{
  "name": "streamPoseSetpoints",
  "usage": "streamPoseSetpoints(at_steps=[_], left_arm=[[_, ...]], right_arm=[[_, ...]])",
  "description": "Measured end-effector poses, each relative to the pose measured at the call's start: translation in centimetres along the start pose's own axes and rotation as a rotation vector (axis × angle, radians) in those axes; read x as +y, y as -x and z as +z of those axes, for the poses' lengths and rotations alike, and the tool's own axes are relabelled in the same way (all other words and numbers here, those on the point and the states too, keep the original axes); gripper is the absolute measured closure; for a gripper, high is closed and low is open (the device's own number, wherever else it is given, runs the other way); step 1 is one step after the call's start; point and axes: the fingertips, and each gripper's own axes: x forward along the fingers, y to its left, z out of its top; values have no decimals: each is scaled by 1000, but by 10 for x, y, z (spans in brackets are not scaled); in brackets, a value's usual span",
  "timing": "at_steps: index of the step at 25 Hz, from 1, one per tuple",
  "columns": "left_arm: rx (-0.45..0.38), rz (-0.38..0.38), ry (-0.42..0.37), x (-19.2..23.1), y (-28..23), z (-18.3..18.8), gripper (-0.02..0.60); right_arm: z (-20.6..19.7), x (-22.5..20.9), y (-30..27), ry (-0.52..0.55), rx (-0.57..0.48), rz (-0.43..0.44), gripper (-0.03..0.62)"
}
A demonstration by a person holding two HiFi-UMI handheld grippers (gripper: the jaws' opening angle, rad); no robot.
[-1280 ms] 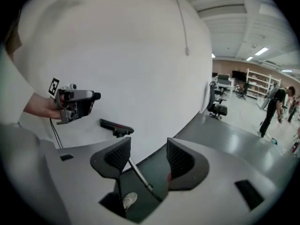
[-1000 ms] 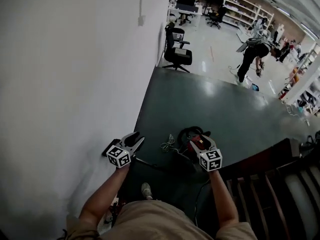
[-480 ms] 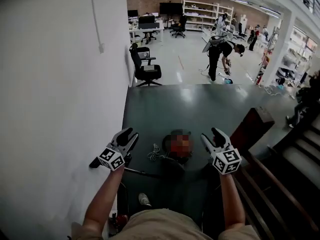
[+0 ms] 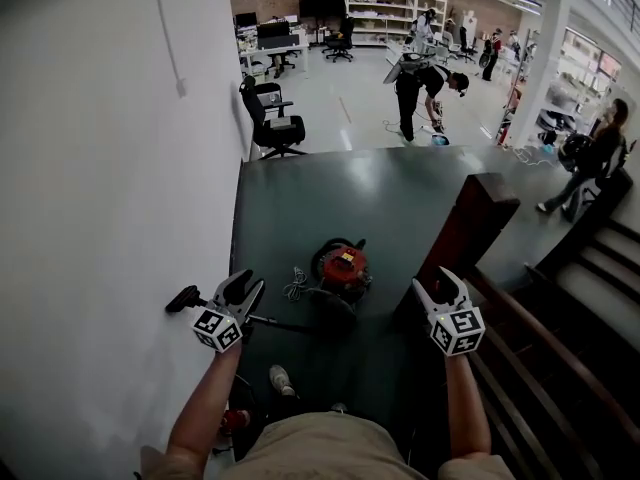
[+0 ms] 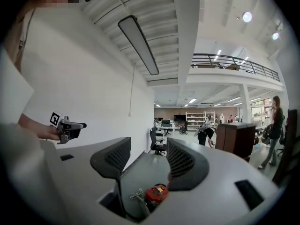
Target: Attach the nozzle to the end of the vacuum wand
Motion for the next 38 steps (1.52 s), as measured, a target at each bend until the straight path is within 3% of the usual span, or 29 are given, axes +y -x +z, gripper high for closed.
streamPoseSetpoints(at_steps=[9, 12, 14, 20, 34, 35, 36, 38], left_arm=[[139, 69, 52, -13, 15, -82, 414], [181, 76, 126, -12, 19, -106, 414], [188, 85, 174, -9, 21, -117, 414], [222, 58, 208, -15, 16, -136, 414], [303, 26, 239, -32, 13, -182, 414], [307, 26, 240, -33, 13, -184, 414], [309, 25, 238, -33, 13, -184, 414], [310, 22, 232, -35, 12, -184, 414]], right_arm=[[-69, -23, 22, -126, 61, -45, 350], [-89, -22, 24, -173, 74, -86, 350], [-98, -20, 24, -202, 76, -112, 350], [-126, -3, 22, -252, 119, -124, 350], [-168, 30, 4, -215, 182, -53, 350], [-171, 32, 4, -190, 198, -50, 366], [-173, 35, 4, -156, 214, -47, 494], [-173, 39, 4, -114, 221, -37, 529]])
